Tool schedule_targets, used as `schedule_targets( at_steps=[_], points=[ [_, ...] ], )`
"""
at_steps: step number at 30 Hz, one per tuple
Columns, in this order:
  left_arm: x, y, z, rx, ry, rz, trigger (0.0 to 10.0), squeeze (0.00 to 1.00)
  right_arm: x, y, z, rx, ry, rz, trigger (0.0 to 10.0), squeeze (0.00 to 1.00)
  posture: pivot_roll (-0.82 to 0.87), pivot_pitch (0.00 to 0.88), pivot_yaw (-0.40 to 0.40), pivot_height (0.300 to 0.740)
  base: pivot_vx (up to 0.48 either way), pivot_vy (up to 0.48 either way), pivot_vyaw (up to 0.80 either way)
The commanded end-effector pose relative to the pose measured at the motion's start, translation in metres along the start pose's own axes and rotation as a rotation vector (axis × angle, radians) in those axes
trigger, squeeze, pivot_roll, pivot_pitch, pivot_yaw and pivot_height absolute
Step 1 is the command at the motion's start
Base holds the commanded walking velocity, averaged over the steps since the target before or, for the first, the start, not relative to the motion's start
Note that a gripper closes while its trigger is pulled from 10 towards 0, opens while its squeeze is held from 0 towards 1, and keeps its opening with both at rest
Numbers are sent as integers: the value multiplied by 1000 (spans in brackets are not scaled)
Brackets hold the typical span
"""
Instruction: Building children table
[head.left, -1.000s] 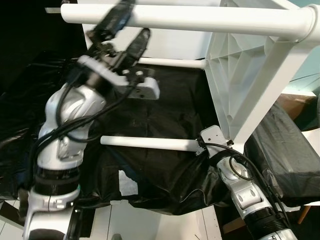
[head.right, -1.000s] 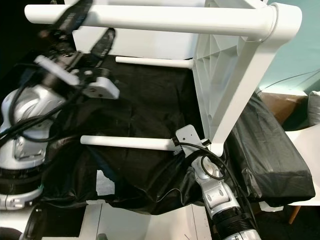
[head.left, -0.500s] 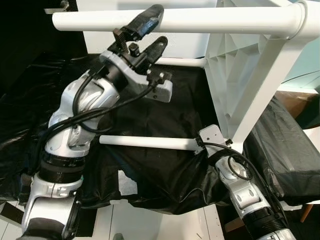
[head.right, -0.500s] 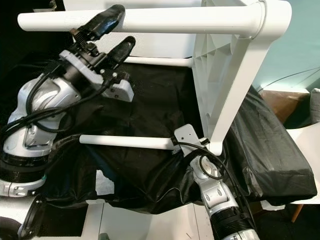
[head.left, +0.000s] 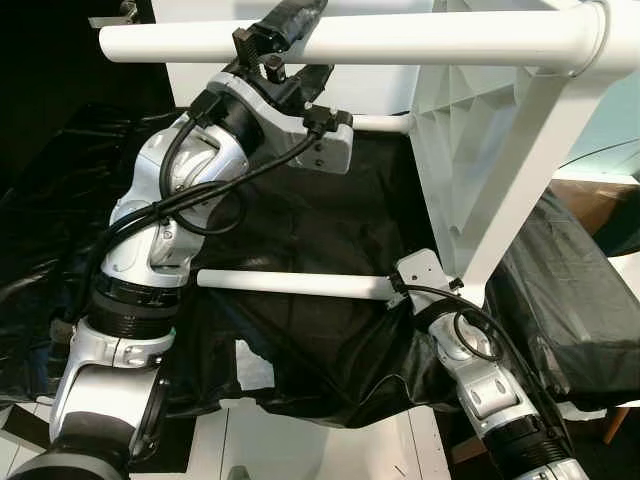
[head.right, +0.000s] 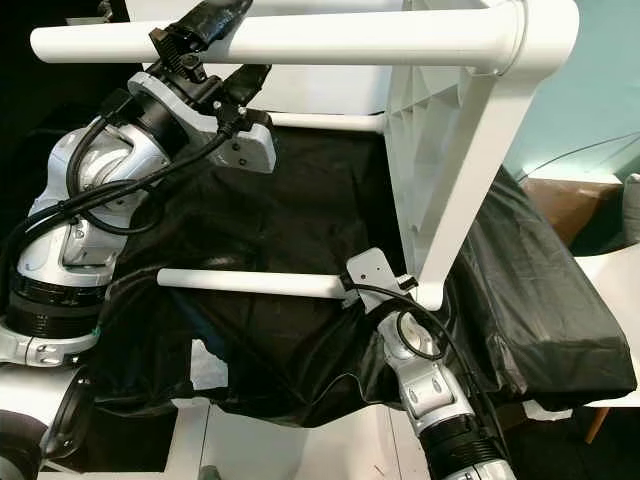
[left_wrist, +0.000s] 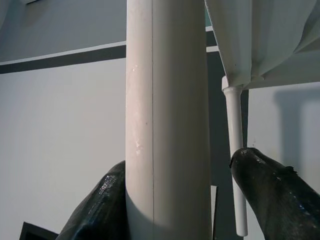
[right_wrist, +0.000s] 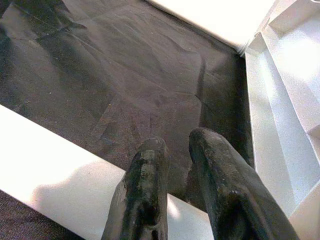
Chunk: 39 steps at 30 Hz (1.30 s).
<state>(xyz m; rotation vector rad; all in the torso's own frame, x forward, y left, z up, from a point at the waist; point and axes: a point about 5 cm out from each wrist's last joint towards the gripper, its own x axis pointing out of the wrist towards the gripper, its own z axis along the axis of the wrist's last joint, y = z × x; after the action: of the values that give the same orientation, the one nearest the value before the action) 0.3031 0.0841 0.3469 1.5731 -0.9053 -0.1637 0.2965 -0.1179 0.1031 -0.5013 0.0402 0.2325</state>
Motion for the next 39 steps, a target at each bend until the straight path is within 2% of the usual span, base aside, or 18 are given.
schedule_targets(
  at_steps=[1, 6, 11, 12, 13, 14, 26, 30, 37, 39],
  points=[
    [7, -1, 8, 11, -23, -18, 10000, 0, -7, 17, -24, 8, 116, 71, 10000, 0, 67, 10, -74, 740, 0, 0, 0],
    [11, -1, 11, 16, -36, -31, 10000, 0, -8, 16, -24, 7, 117, 69, 10000, 0, 68, 11, -74, 740, 0, 0, 0],
    [18, 6, 10, -15, -15, -16, 10000, 0, -7, 16, -23, 8, 115, 65, 10000, 0, 69, 11, -72, 740, 0, 0, 0],
    [19, 7, 9, -30, -7, -18, 9059, 0, -7, 17, -22, 9, 113, 65, 10000, 0, 67, 10, -69, 740, 0, 0, 0],
    [19, 7, 8, -40, -3, -20, 9059, 0, -7, 17, -22, 9, 112, 65, 10000, 0, 67, 10, -69, 740, 0, 0, 0],
    [19, 6, 8, -50, -2, -27, 0, 0, -7, 18, -22, 10, 111, 64, 10000, 0, 65, 10, -67, 740, 0, 0, 0],
    [13, -14, 6, -108, 10, -131, 0, 0, -7, 17, -18, 20, 103, 53, 10000, 0, 61, 16, -59, 740, 0, 0, 0],
    [9, -29, 5, -221, 35, -188, 0, 0, -7, 17, -11, 27, 79, 50, 10000, 0, 57, 21, -54, 740, 0, 0, 0],
    [8, -37, 4, -298, 69, -213, 0, 0, -7, 15, 2, 18, 35, 43, 10000, 0, 51, 29, -46, 740, 0, 0, 0],
    [7, -43, 5, -368, 91, -232, 0, 0, -6, 13, 20, 17, -29, 53, 10000, 0, 48, 36, -40, 740, 0, 0, 0]
  ],
)
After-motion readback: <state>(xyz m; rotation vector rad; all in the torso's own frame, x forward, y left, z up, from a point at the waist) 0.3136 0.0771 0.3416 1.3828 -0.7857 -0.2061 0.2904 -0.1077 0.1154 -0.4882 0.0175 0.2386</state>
